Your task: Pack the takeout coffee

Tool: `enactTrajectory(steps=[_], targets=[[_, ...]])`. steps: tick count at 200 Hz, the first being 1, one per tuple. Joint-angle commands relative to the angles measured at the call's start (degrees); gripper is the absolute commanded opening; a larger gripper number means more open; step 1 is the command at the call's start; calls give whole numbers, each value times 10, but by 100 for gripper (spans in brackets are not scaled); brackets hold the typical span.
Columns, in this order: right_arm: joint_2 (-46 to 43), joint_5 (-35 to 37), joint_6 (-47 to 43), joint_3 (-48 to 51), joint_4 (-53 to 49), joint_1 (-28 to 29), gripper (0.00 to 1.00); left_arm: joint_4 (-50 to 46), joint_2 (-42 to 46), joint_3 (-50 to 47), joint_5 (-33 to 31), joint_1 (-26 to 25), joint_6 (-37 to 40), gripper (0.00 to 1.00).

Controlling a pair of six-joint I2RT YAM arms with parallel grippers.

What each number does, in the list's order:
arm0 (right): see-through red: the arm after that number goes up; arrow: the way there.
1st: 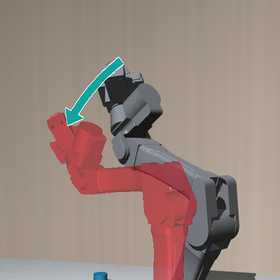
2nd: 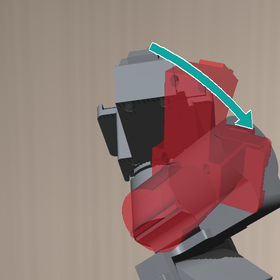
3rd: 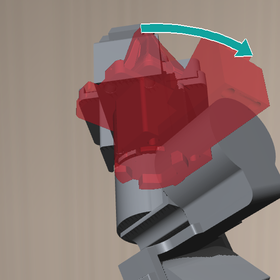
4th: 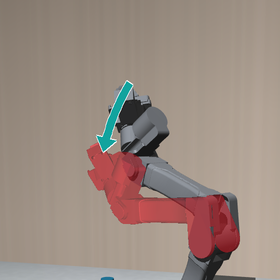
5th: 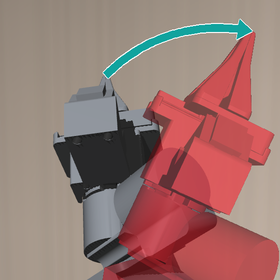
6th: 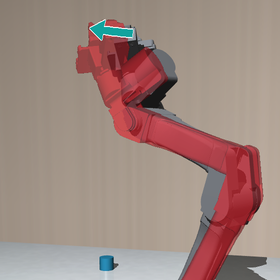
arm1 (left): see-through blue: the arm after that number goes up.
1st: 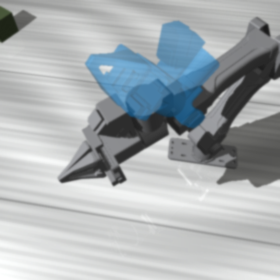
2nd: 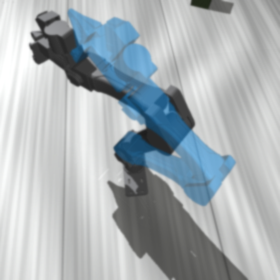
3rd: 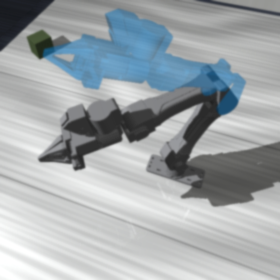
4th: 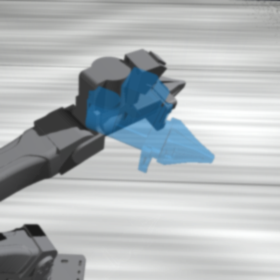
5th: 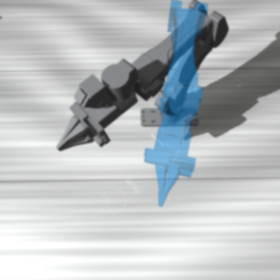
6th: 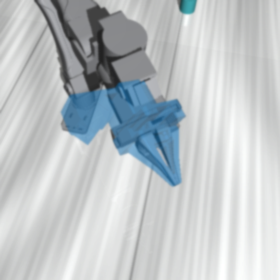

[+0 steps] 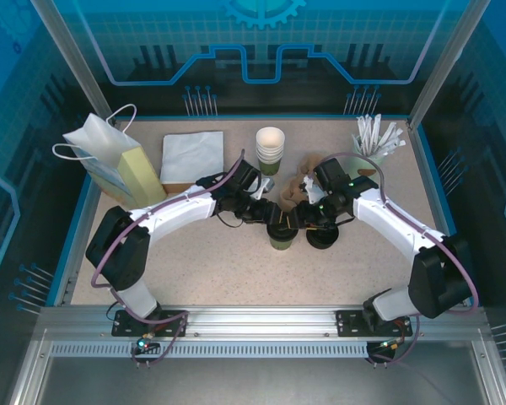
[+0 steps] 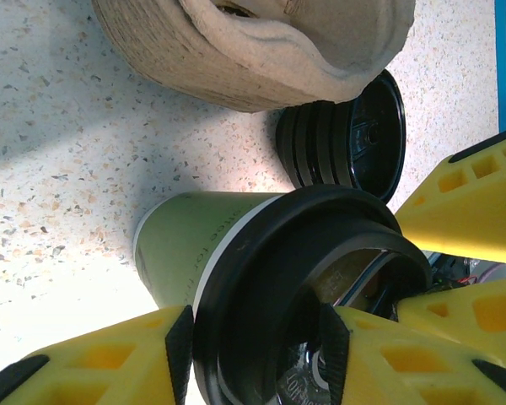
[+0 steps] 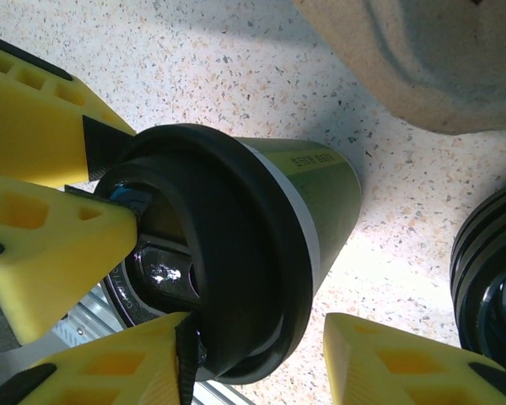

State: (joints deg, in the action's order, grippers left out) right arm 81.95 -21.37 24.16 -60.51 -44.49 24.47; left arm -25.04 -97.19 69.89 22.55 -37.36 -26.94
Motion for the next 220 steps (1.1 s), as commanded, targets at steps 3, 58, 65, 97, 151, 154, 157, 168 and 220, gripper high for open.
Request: enactTrajectory(steps=[3, 58, 65, 97, 151, 154, 157, 168, 220], targets=[[14, 16, -12, -4, -38, 8, 42, -48, -13, 6, -22, -6, 14, 43], [32, 26, -18, 11, -53, 8, 39, -60, -15, 5, -39, -6, 19, 43], [35, 29, -19, 13, -55, 8, 39, -62, -14, 4, -41, -7, 19, 42], [53, 32, -21, 23, -59, 8, 38, -69, -17, 1, -48, -9, 22, 39], [61, 40, -30, 20, -74, 6, 38, -78, -19, -12, -69, -11, 24, 34], [61, 40, -31, 19, -74, 6, 38, -79, -19, -14, -70, -11, 24, 34], [59, 40, -31, 18, -74, 6, 38, -79, -19, -16, -71, -11, 24, 34], [58, 41, -31, 15, -75, 6, 38, -81, -19, -22, -74, -12, 24, 33], [54, 47, -32, -1, -83, 5, 38, -69, -12, -58, -79, -15, 18, 32]])
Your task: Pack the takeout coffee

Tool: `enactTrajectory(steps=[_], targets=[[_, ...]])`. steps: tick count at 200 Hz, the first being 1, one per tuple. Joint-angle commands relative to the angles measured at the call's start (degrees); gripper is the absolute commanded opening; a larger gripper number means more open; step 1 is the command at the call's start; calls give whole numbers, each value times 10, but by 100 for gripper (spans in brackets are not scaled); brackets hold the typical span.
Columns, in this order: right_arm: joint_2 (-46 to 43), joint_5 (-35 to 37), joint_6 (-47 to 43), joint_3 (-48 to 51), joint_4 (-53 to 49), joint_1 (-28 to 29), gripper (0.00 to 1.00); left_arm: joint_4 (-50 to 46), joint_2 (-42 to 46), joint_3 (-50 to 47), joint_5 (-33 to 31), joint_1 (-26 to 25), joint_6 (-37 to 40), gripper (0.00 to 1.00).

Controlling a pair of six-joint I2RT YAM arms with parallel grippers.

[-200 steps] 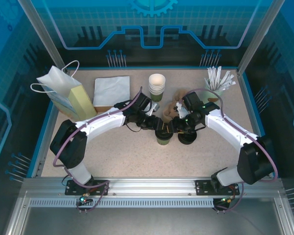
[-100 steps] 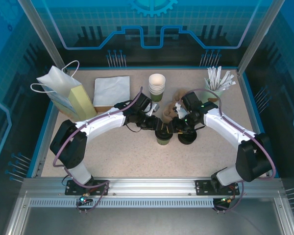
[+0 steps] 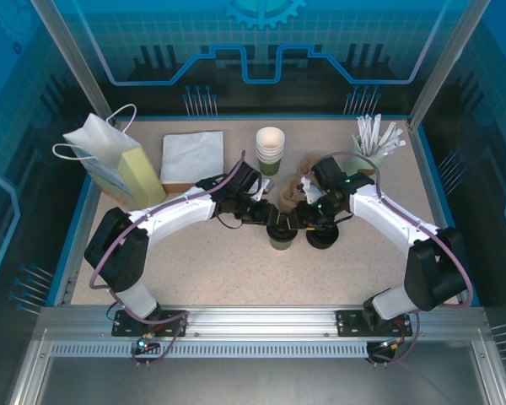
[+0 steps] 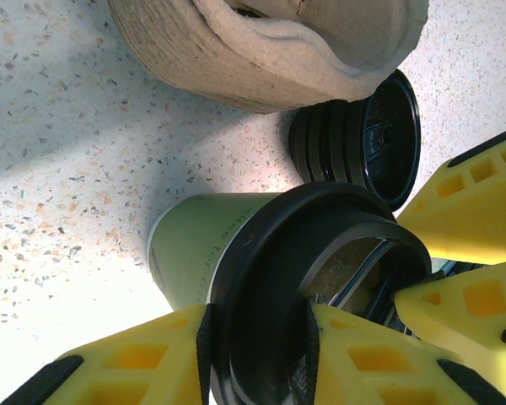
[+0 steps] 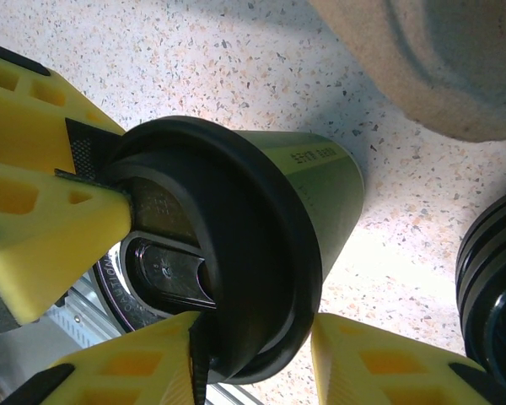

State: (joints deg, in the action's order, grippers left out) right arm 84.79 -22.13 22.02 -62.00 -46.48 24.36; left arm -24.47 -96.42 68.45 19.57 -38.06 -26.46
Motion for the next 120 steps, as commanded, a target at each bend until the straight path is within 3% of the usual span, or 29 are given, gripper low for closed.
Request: enactTrajectory(steps=[1, 69, 120], targets=[[26, 54, -10, 14, -62, 6, 38, -74, -20, -43, -49, -8, 13, 32], [11, 6, -2, -11, -26, 4, 41, -100, -11, 41, -44, -8, 24, 39], [2, -20, 4, -19, -7, 0, 46, -127, -13, 110, -53, -7, 32, 51]])
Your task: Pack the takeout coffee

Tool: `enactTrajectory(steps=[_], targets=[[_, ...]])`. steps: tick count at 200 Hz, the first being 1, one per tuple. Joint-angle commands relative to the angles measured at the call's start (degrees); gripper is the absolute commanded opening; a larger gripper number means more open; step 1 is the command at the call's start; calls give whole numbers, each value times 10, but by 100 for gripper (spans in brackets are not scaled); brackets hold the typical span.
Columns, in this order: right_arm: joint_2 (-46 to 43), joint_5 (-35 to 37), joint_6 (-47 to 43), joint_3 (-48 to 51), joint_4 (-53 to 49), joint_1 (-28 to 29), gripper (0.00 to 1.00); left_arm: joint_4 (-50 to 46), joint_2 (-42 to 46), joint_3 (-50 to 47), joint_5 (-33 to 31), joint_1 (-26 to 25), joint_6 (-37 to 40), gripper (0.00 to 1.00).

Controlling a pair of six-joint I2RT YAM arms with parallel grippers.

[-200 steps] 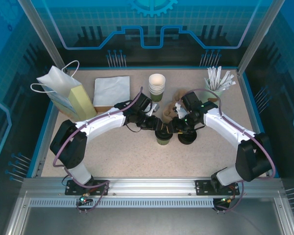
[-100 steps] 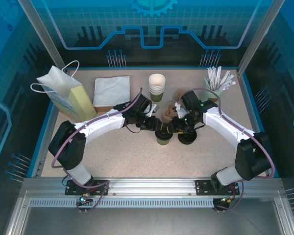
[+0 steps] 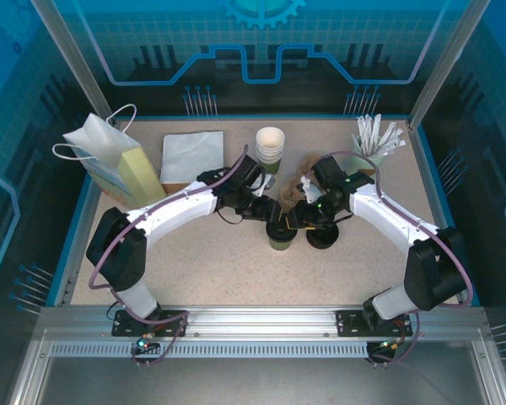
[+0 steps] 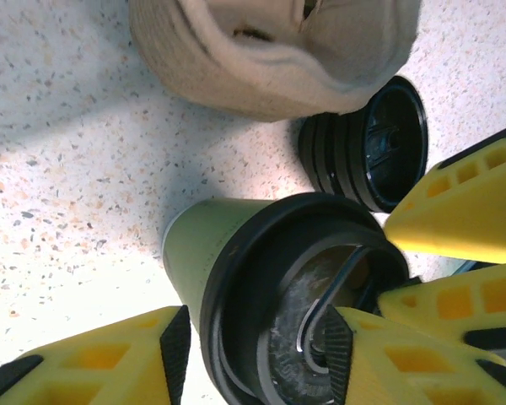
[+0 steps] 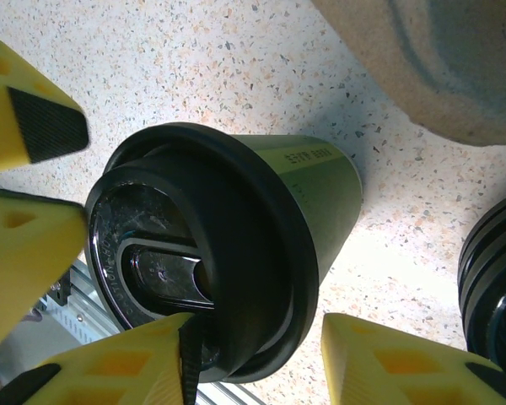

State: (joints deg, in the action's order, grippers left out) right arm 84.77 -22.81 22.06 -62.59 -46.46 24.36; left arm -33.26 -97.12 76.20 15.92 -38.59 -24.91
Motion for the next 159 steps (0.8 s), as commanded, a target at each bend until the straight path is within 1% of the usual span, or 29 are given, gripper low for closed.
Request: enactTrajectory(steps=[1, 15, 43, 62, 92, 122, 159], targets=[[2, -14, 4, -13, -7, 0, 46, -39, -6, 33, -16, -1, 16, 52], [-3, -20, 4, -17, -5, -3, 48, -43, -4, 40, -16, -1, 14, 55], [-16, -20, 2, -23, -11, -9, 53, -56, 6, 36, -11, 1, 6, 55], [-21, -26, -1, -23, -22, -9, 54, -59, 15, 16, -7, 1, -3, 55], [-25, -35, 1, -7, -24, -9, 56, -39, 21, -20, 24, 1, -22, 55], [-13, -44, 3, 6, -20, -6, 56, -17, 17, -40, 31, 1, -30, 55], [3, -31, -2, 5, -35, 0, 52, -21, 1, -44, 29, 1, -26, 51]])
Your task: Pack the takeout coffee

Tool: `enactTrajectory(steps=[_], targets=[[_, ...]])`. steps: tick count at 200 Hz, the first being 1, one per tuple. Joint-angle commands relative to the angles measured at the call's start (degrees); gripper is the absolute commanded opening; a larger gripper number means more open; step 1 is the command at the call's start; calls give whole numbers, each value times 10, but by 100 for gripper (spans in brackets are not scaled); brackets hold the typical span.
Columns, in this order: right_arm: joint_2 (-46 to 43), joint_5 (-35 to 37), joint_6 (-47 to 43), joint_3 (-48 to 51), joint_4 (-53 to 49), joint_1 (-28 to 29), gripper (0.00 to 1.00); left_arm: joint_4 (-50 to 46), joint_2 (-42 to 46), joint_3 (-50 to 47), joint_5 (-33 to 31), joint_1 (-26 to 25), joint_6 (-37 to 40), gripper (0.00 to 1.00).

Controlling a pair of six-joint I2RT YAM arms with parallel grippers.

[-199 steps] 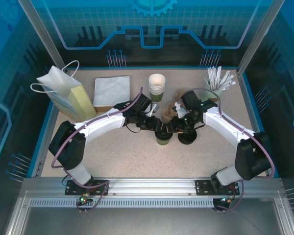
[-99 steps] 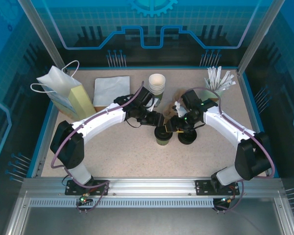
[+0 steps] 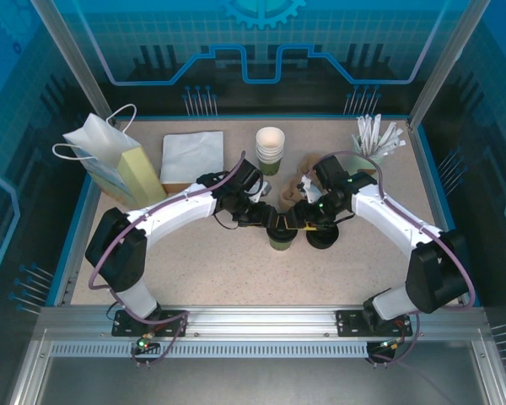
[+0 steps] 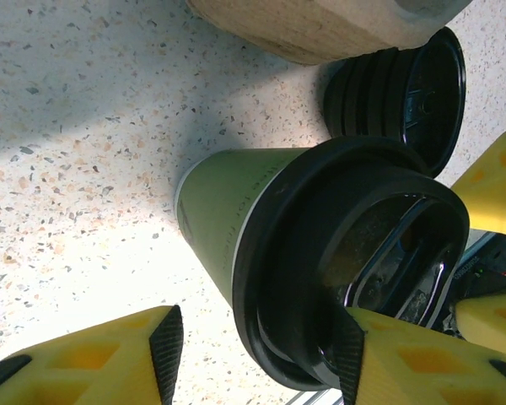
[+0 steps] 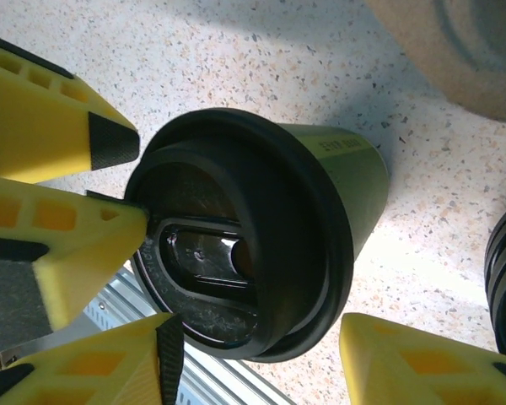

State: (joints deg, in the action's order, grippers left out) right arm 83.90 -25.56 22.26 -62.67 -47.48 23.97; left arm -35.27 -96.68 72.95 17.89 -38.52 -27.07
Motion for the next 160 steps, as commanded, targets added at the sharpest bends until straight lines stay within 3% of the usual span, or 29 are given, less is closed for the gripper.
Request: enactTrajectory(steps=[1, 69, 160], targets=[[12, -4, -4, 6, -25, 4, 51, 0, -3, -12, 9, 0, -4, 51], [36, 36, -15, 12, -62, 11, 44, 4, -7, -35, 7, 1, -4, 47], [46, 87, -18, 17, -83, 21, 43, 14, 6, -87, -6, 0, -8, 42]])
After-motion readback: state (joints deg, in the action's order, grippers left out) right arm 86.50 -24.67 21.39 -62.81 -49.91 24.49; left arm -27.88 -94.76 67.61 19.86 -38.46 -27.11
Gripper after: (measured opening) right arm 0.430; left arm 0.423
